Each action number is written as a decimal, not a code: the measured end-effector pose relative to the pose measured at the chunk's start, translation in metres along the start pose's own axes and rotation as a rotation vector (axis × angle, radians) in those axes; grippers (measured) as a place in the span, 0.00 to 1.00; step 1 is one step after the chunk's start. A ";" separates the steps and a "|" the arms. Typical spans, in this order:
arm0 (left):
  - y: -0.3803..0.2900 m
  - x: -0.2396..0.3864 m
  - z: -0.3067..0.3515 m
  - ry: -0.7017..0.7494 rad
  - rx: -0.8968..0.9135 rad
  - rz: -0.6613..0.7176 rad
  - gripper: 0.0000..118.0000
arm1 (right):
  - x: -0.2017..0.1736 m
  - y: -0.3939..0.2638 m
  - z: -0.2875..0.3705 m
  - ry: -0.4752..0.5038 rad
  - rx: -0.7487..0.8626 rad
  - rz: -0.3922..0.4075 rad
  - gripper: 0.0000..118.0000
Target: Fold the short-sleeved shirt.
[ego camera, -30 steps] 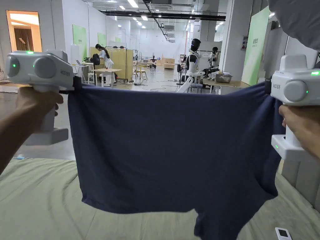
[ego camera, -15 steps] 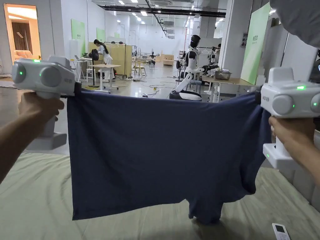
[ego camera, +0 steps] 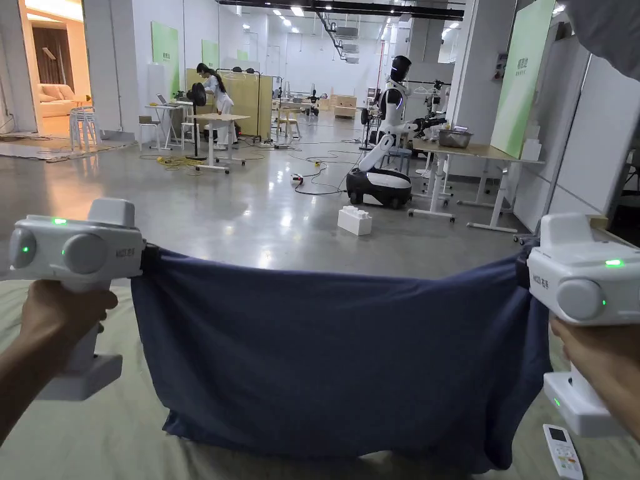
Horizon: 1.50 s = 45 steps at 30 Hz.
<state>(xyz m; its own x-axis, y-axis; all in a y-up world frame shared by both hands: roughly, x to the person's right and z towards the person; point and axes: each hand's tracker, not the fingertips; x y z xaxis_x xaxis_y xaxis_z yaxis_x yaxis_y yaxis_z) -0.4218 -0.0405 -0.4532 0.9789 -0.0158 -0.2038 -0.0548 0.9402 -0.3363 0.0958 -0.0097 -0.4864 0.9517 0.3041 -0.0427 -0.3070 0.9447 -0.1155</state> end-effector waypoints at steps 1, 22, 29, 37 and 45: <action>-0.007 0.000 0.005 0.000 -0.001 -0.002 0.05 | 0.000 -0.005 0.005 0.011 -0.008 -0.002 0.01; -0.208 -0.025 0.144 -0.004 -0.087 -0.008 0.05 | -0.023 -0.161 0.176 0.080 -0.183 -0.008 0.01; -0.288 -0.030 0.165 -0.025 -0.256 0.014 0.05 | -0.038 -0.221 0.218 0.119 -0.338 -0.004 0.01; -0.354 -0.026 0.163 -0.021 -0.441 0.000 0.05 | -0.052 -0.286 0.232 0.169 -0.505 0.054 0.01; -0.384 -0.034 0.141 -0.032 -0.562 0.004 0.05 | -0.054 -0.348 0.210 0.191 -0.699 0.112 0.01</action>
<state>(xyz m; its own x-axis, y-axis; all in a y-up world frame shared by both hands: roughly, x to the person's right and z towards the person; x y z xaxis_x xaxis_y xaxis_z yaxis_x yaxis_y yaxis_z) -0.4060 -0.3533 -0.1873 0.9834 0.0061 -0.1814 -0.1468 0.6141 -0.7755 0.1523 -0.3293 -0.2357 0.9166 0.3072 -0.2560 -0.3945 0.5905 -0.7040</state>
